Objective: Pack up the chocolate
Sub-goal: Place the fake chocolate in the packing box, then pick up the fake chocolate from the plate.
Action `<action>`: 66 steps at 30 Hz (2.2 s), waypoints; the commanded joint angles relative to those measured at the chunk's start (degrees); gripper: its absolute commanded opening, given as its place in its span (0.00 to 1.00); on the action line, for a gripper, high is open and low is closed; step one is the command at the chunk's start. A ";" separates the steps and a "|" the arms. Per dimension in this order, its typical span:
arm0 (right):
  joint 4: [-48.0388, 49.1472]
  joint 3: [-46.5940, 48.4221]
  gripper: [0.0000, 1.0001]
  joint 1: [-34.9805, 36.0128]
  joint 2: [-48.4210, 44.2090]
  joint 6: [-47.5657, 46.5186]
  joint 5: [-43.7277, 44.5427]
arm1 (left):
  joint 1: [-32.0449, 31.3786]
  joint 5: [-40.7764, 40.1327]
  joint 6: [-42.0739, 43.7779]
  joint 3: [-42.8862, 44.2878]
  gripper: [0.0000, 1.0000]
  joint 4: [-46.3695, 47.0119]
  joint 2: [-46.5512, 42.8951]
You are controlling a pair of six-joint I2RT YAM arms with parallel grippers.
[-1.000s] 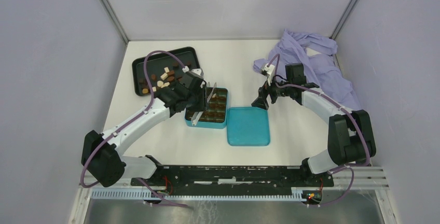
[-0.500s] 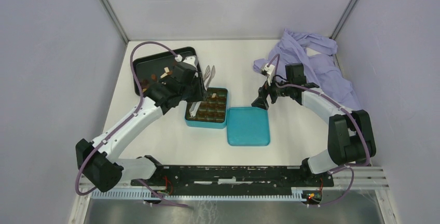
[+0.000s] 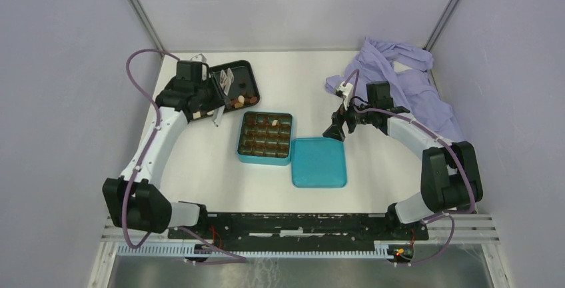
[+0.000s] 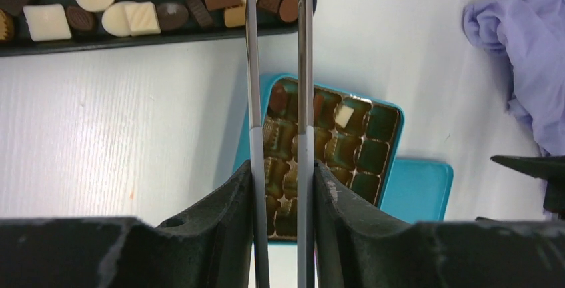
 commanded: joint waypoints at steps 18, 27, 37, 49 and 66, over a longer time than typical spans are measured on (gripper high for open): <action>0.65 1.12 0.93 -0.08 -0.15 -0.17 -1.14 | 5.76 -1.06 17.00 17.99 0.40 -4.86 21.69; 0.60 1.03 0.93 -0.14 -0.04 -0.14 -1.19 | 5.75 -3.22 19.45 23.93 0.41 -7.73 28.75; 0.61 0.94 0.93 -0.10 0.17 -0.08 -1.28 | 5.76 -4.24 19.72 28.61 0.41 -8.41 33.72; 0.72 1.12 0.93 -0.10 0.79 0.10 -1.71 | 5.76 -5.57 20.73 31.39 0.45 -8.82 36.33; 0.78 1.03 0.92 -0.07 0.86 0.45 -1.96 | 5.73 -6.98 22.73 35.47 0.48 -10.86 40.66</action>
